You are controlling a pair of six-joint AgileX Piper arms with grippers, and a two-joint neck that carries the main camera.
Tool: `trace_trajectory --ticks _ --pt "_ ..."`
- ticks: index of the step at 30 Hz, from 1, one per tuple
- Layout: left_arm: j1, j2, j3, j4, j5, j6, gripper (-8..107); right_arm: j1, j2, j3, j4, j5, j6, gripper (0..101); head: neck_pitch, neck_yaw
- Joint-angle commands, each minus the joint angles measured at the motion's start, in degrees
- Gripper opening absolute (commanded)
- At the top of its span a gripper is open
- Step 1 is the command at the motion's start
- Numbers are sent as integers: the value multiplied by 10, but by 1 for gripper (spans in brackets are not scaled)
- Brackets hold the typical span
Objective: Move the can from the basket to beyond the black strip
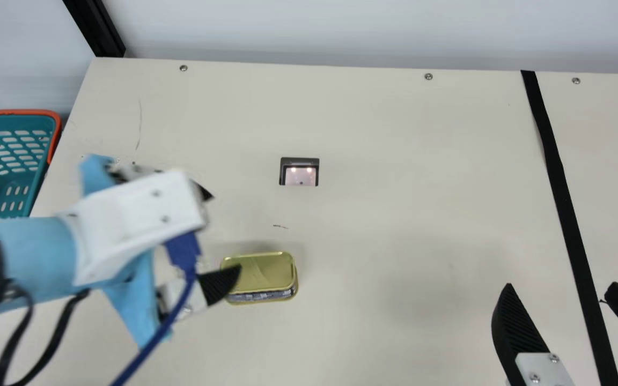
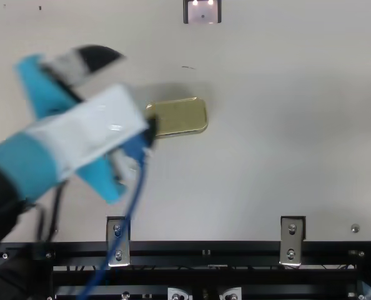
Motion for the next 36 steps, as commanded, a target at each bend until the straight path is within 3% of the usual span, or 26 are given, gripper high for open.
trace_trajectory --ticks 1,6,14,15,22,28,36 --pt "37 -57 31 71 -15 -72 90 1 1 -1 -1 0 1 101 0 -2" --pt "96 -123 88 138 -37 -133 90 2 31 -21 -17 -15 5 101 0 -2" --pt "170 -219 187 194 -72 -203 90 11 128 -100 -69 -52 22 101 0 -2" --pt "155 -194 161 186 -65 -188 90 12 143 -112 -76 -55 23 101 0 -2" --pt "170 -219 187 194 -69 -202 90 9 244 -205 -99 -58 8 101 0 -2" --pt "170 -219 187 194 -70 -202 90 8 333 -268 -56 -47 -63 101 0 -2" --pt "170 -219 187 194 -70 -202 90 -11 441 -299 49 -22 -227 101 0 -2"
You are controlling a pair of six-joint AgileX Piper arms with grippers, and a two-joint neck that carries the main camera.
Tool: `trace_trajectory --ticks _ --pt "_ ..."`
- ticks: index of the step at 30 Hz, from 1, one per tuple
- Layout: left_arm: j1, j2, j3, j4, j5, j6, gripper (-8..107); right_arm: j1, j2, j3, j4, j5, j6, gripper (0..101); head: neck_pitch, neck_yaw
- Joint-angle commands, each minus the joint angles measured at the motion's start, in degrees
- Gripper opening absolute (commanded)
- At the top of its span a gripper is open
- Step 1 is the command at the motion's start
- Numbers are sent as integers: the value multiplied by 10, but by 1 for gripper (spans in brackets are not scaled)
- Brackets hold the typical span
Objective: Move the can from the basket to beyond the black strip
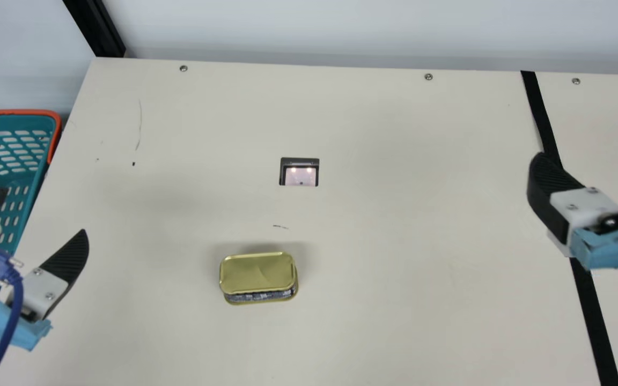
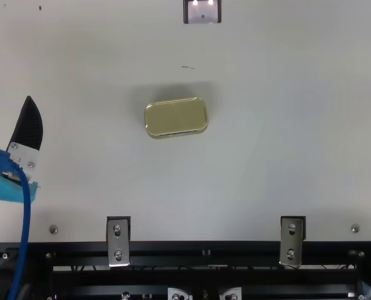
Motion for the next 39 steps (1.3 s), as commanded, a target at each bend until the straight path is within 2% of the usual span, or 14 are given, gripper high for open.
trace_trajectory --ticks 1,12,19,27,33,39 --pt "0 0 0 0 0 0 90 -7 44 0 44 8 -88 101 0 -2" --pt "0 0 0 0 0 0 90 -6 140 32 184 25 -316 101 0 -2" --pt "0 0 0 0 0 0 90 -3 167 48 276 65 -462 101 0 -2" --pt "0 0 0 0 0 0 90 -3 191 61 325 109 -575 101 0 -2" --pt "0 0 0 0 0 0 90 4 216 68 343 125 -640 101 0 -2" --pt "0 0 0 0 0 0 90 13 240 69 383 145 -703 101 0 -2"
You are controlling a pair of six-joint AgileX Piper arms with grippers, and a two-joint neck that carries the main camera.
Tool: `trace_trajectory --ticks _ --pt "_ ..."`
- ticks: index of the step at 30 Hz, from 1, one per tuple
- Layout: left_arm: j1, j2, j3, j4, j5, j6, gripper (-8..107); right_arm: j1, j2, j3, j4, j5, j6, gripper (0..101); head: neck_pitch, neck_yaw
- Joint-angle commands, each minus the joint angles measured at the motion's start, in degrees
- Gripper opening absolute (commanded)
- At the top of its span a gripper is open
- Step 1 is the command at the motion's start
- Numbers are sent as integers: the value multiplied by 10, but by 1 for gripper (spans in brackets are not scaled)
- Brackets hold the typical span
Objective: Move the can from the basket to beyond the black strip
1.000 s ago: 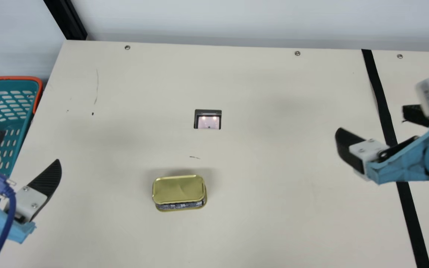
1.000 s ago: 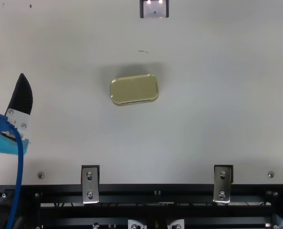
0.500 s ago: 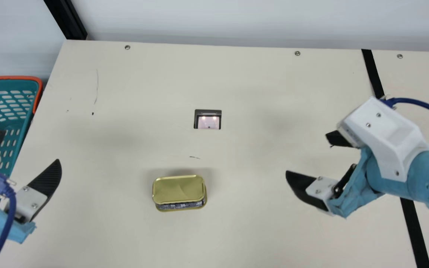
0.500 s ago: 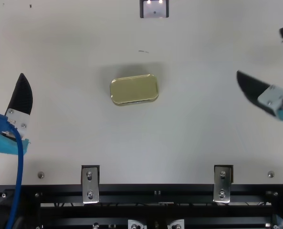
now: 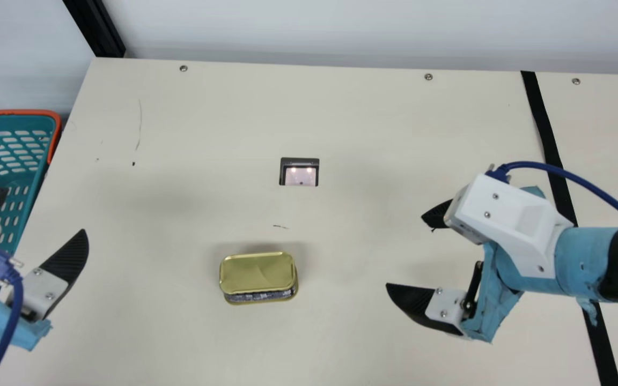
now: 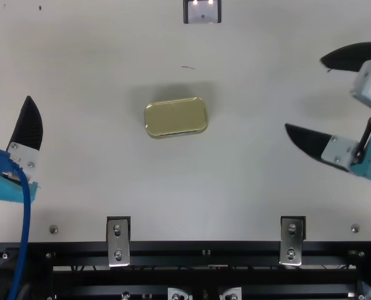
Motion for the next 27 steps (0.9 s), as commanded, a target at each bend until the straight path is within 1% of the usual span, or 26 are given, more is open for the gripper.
trace_trajectory --ticks 1,9,17,18,20,21,24,27 --pt "0 0 0 0 0 0 90 3 7 0 15 8 -30 101 0 -2" --pt "0 0 0 0 0 0 90 21 44 -2 65 39 -105 101 0 -2" --pt "0 0 0 0 0 0 90 38 79 -3 90 69 -163 101 0 -2" --pt "0 0 0 0 0 0 90 40 82 -2 92 71 -170 101 0 -2" --pt "0 0 0 0 0 0 90 44 88 -1 95 63 -183 101 0 -2" --pt "0 0 0 0 0 0 90 43 86 -2 95 69 -174 101 0 -2" --pt "0 0 0 0 0 0 90 43 89 -2 95 62 -184 101 0 -2" --pt "0 0 0 0 0 0 90 43 89 -2 96 62 -184 101 0 -2"
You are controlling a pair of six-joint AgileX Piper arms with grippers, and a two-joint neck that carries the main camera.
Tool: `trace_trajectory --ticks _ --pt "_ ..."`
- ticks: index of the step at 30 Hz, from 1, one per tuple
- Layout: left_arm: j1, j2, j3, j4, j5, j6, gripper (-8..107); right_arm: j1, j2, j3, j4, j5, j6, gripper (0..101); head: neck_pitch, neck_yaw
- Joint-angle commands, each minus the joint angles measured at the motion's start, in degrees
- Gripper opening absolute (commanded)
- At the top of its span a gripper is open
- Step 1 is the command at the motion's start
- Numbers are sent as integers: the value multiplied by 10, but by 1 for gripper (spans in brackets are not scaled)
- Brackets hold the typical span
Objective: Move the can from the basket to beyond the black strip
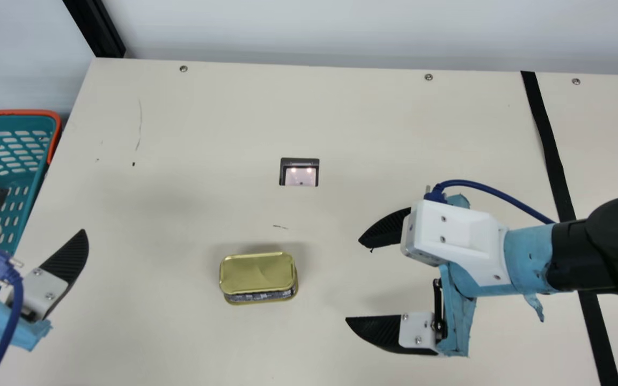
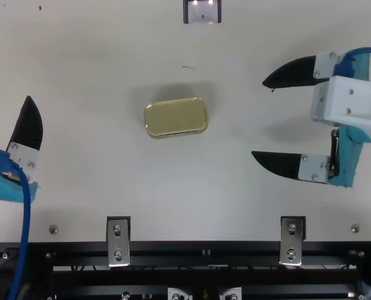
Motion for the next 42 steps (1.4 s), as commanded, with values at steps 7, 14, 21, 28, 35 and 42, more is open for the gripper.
trace_trajectory --ticks 7,14,21,28,35,42 --pt "0 0 0 0 0 0 90 0 0 0 0 0 0 101 0 -2" --pt "0 0 0 0 0 0 90 0 0 0 0 0 0 101 0 -2" --pt "0 0 0 0 0 0 90 8 -6 -9 -7 3 20 101 0 -2" --pt "0 0 0 0 0 0 90 1 0 -6 2 3 -6 101 0 -2" --pt "0 0 0 0 0 0 90 -23 9 6 11 4 -55 101 0 -2" --pt "0 0 0 0 0 0 90 -26 9 6 13 3 -61 101 0 -2"
